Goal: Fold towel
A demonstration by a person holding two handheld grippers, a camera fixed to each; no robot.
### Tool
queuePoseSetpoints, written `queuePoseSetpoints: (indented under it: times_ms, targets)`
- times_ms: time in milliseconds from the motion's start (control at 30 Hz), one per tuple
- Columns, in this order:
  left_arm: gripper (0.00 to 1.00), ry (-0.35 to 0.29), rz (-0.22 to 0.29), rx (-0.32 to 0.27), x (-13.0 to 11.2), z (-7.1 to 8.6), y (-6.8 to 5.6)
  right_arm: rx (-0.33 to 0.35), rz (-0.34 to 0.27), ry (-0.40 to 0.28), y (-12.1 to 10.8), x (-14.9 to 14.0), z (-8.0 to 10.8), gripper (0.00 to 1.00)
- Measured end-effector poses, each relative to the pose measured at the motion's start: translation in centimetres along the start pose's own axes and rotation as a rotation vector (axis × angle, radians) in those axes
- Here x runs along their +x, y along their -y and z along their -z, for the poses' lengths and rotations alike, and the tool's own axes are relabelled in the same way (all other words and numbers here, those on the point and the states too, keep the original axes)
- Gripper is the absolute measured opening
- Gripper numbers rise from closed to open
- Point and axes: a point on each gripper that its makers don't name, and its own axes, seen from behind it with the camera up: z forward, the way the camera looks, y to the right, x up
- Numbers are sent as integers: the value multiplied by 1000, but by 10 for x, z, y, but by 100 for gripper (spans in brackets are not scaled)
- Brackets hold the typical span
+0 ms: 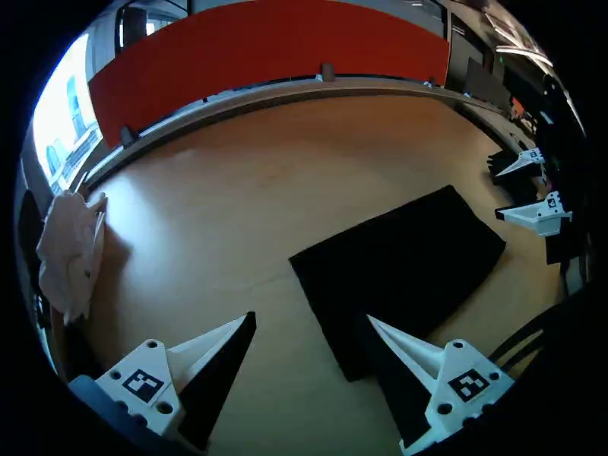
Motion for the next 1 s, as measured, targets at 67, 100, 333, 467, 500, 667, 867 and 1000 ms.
queuePoseSetpoints:
  times_ms: [67,100,333,467,500,667,867,1000]
  targets:
    - [97,3,12,3,-5,3,0,2,-3,0,3,-3,4,99]
    - [97,5,17,4,-7,4,0,2,-5,0,4,-4,5,99]
    - [97,10,42,7,-24,15,-5,1,-14,1,12,-15,17,99]
    - [97,11,46,6,-30,19,-9,1,-19,1,15,-20,23,99]
    - [97,11,46,6,-31,20,-10,0,-20,1,16,-20,24,99]
    - [97,8,52,13,-33,22,-10,1,-20,2,17,-23,27,99]
    - [97,-4,71,30,-34,28,-7,8,-8,1,18,-23,29,99]
    - [97,-10,89,46,-38,33,-4,15,3,-2,19,-22,29,99]
